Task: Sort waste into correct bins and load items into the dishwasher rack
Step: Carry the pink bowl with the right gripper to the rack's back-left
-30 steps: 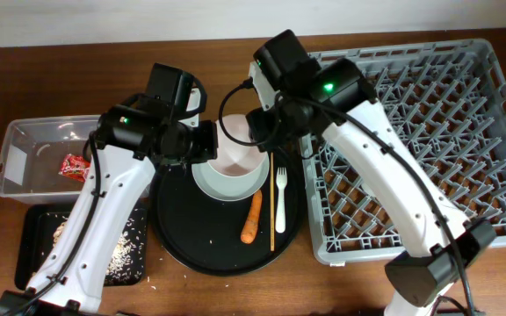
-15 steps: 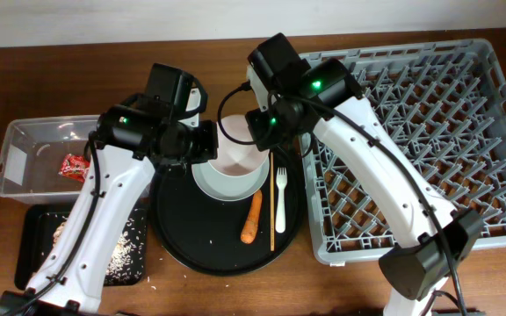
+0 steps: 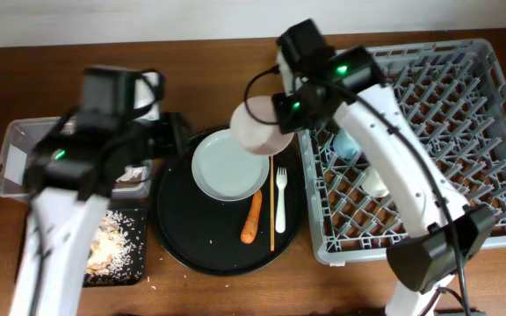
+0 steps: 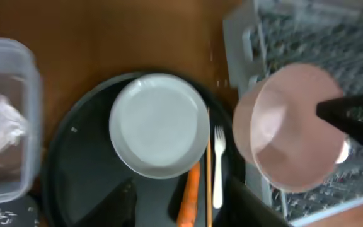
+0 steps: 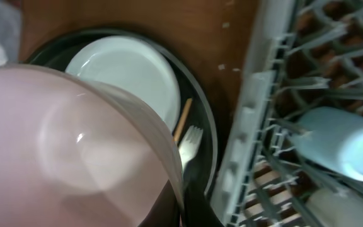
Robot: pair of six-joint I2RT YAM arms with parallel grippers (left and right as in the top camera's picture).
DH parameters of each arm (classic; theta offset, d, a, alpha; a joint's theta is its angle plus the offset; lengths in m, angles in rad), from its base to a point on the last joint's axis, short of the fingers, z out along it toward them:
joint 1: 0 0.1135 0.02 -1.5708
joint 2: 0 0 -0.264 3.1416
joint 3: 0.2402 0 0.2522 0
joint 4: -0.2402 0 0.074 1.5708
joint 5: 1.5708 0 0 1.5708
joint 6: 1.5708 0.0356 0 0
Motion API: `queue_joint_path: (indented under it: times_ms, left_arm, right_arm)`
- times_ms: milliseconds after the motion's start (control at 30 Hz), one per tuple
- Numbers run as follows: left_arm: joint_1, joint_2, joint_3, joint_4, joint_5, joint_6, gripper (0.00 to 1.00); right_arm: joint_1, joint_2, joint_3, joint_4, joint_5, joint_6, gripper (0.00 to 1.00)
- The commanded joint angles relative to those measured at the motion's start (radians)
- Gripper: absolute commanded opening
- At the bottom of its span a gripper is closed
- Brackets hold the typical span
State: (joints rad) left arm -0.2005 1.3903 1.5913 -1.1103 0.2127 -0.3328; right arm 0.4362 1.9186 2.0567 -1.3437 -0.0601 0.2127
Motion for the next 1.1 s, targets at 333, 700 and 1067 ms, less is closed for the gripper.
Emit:
queue_joint_path:
  times_ms: [333, 700, 1067]
  left_arm:
    - [0.047, -0.120, 0.027, -0.003, -0.018, 0.012, 0.99]
    - [0.047, -0.120, 0.027, -0.003, -0.018, 0.012, 0.99]
    - [0.047, -0.120, 0.027, -0.003, -0.018, 0.013, 0.99]
  right_arm:
    - [-0.209, 0.003, -0.006, 0.312, 0.913, -0.072, 0.04]
    - [-0.233, 0.197, -0.006, 0.800, 1.064, -0.605, 0.04]
    - [-0.259, 0.303, -0.024, 0.644, 0.905, -0.774, 0.04]
